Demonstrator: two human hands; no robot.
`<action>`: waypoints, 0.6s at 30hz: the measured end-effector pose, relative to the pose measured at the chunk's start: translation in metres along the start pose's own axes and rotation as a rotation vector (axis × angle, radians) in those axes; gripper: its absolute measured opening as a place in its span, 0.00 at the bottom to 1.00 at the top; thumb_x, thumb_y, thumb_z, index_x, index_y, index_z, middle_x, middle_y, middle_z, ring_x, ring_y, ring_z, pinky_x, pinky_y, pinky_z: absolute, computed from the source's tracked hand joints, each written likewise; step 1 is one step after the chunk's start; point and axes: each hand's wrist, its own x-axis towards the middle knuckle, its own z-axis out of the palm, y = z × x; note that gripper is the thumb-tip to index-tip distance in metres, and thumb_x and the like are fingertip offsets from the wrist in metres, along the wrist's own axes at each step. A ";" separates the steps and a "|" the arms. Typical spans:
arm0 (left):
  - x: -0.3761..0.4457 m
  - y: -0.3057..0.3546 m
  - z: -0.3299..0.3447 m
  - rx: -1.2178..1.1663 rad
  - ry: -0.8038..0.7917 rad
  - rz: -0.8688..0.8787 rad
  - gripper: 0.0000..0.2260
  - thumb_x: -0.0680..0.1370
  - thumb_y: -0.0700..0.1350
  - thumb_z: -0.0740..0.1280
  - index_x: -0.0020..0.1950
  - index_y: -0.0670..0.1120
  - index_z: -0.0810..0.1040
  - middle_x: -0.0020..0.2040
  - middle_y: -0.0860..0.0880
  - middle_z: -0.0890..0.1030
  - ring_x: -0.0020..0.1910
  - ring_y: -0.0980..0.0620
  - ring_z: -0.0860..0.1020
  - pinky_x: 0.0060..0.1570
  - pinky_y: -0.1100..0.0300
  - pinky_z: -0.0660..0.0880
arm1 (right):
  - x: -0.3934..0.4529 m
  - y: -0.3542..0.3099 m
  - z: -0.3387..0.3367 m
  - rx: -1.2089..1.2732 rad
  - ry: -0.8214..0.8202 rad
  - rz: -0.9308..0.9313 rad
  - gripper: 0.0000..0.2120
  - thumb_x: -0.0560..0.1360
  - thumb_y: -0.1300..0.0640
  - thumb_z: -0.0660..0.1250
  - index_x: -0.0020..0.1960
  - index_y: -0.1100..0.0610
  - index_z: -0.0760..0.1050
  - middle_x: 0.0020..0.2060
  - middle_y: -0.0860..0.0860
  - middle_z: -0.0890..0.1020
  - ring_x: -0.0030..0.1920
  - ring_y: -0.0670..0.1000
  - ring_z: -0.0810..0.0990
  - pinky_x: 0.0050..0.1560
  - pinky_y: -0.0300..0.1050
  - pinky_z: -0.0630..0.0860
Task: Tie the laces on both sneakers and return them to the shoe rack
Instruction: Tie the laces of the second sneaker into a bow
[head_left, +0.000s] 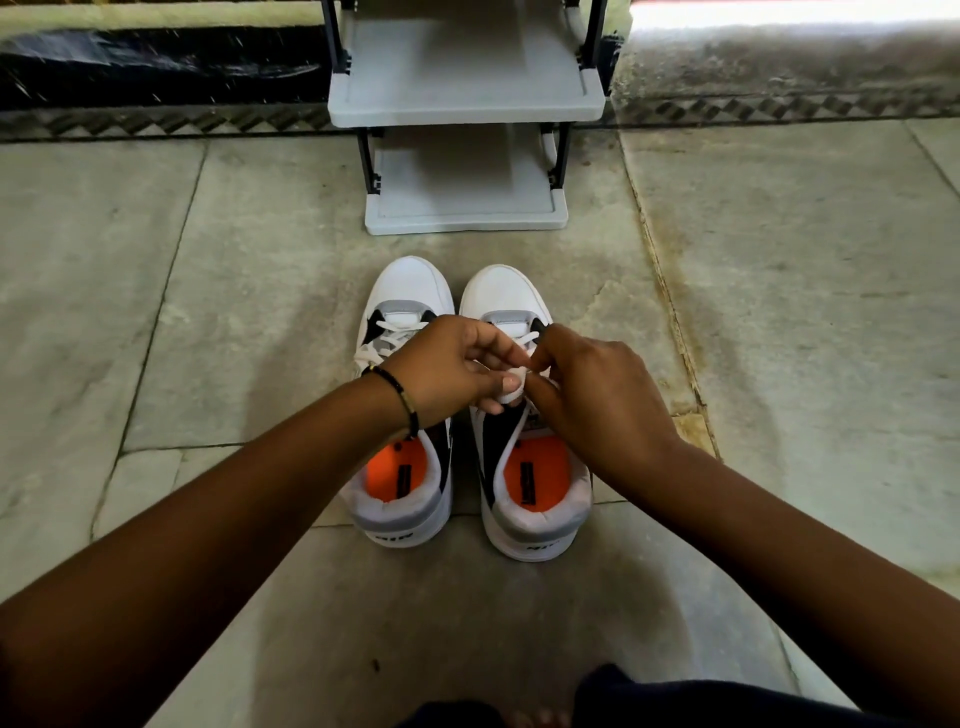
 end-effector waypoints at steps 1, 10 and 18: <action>-0.001 0.000 0.001 0.012 0.016 0.002 0.06 0.72 0.33 0.68 0.47 0.42 0.78 0.38 0.47 0.79 0.34 0.56 0.79 0.36 0.65 0.80 | 0.000 0.001 -0.001 0.025 -0.016 0.031 0.08 0.74 0.54 0.67 0.48 0.58 0.75 0.38 0.56 0.82 0.38 0.57 0.80 0.37 0.49 0.76; -0.008 0.008 0.007 0.547 0.203 0.177 0.07 0.71 0.36 0.69 0.45 0.46 0.81 0.40 0.52 0.79 0.40 0.55 0.77 0.41 0.73 0.69 | -0.003 0.010 0.000 0.011 -0.183 0.150 0.11 0.74 0.51 0.66 0.45 0.59 0.81 0.38 0.57 0.83 0.38 0.55 0.79 0.38 0.47 0.75; -0.012 0.009 0.008 0.686 0.246 0.158 0.09 0.72 0.37 0.66 0.49 0.47 0.81 0.48 0.44 0.80 0.48 0.47 0.77 0.52 0.53 0.73 | -0.016 0.007 0.002 -0.247 -0.258 0.024 0.08 0.77 0.57 0.61 0.52 0.60 0.73 0.40 0.57 0.81 0.38 0.58 0.78 0.32 0.47 0.70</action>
